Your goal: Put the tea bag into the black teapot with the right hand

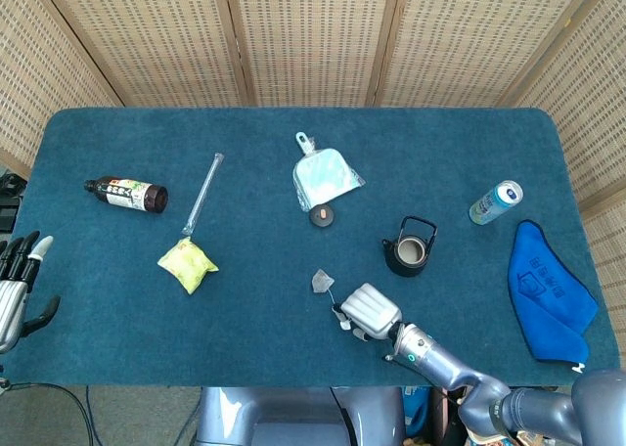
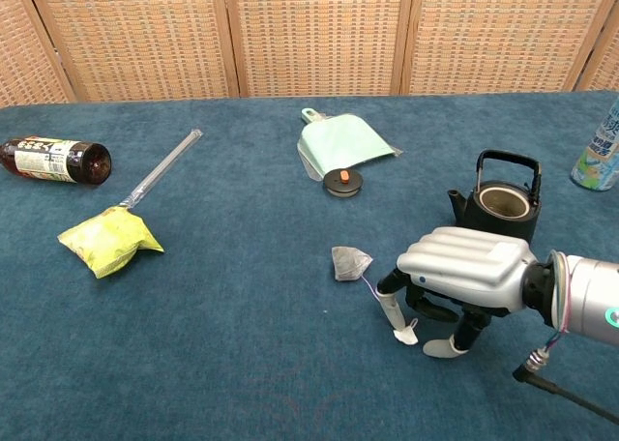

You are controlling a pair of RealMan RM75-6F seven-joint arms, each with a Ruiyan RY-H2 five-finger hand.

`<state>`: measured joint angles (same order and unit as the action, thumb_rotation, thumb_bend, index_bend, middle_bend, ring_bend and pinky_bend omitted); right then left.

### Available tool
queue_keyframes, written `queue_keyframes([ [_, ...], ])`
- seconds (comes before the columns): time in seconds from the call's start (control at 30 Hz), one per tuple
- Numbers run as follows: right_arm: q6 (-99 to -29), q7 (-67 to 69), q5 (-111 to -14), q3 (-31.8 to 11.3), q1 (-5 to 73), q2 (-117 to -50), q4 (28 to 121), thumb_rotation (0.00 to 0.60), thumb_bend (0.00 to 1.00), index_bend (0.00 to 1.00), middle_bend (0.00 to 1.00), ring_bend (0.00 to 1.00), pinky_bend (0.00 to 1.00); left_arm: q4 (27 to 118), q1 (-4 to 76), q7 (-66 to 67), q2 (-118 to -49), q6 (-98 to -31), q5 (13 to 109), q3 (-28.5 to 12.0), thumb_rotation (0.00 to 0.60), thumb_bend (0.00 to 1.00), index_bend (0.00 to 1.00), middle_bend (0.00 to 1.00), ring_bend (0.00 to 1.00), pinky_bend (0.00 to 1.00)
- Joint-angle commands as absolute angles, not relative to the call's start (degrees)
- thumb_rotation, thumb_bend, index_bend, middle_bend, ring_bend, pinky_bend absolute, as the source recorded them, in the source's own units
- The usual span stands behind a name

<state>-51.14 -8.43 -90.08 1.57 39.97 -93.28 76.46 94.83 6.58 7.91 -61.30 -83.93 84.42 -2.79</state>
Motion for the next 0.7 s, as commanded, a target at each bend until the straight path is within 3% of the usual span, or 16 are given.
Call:
queue_keyframes([
  [0.03,-51.1,-8.5,-89.9,1.5,40.1,-93.4,76.4,0.600,0.43,0.54,0.91,0.96,0.99,94.7,6.6,7.8,-61.4,-83.9,84.4,-2.8,0.600,0.38,0.00,0.00,0.00,0.00],
  [0.7,-51.1,-7.9,-89.2,1.1,40.4,-93.9,76.4,0.600,0.49,0.55,0.92,0.96,0.99,94.1,6.7,7.3,-61.6,-83.7,84.4,-2.8,0.600,0.38,0.00,0.00,0.00,0.00],
])
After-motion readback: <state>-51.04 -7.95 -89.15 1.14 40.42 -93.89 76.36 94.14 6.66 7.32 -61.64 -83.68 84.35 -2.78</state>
